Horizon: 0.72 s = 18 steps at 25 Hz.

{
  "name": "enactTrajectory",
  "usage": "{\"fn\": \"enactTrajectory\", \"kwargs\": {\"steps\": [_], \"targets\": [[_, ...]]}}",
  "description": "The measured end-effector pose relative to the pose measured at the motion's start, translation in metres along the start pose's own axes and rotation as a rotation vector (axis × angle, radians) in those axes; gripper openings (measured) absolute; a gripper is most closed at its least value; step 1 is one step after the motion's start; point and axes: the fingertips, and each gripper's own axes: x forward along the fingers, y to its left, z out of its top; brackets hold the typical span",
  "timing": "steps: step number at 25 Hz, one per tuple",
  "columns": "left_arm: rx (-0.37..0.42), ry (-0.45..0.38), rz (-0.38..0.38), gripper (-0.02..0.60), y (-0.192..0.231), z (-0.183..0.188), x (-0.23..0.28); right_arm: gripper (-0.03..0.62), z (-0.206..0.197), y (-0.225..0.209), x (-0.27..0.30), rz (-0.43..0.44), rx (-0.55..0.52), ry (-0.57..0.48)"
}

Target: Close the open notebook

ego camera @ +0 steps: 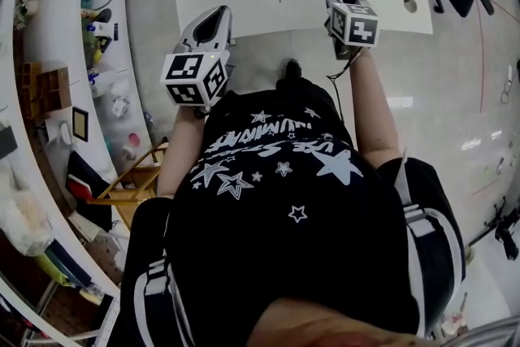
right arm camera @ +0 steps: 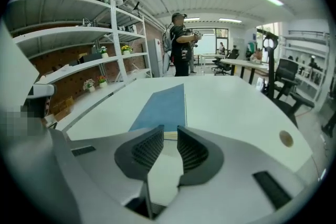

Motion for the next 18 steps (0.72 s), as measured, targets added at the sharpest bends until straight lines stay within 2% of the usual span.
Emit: {"fn": "enactTrajectory", "kwargs": {"steps": [6, 13, 18], "targets": [[-0.008, -0.002, -0.092, 0.014, 0.037, -0.003, -0.043, 0.064, -0.006, 0.054, -0.020, -0.095, 0.041, -0.030], [0.003, -0.013, -0.207, 0.013, 0.053, -0.011, -0.093, 0.063, -0.026, 0.120, -0.059, -0.189, 0.112, -0.106], [-0.034, -0.007, -0.233, 0.013, 0.058, -0.028, -0.126, 0.063, -0.038, 0.161, -0.082, -0.179, 0.099, -0.146]]}}
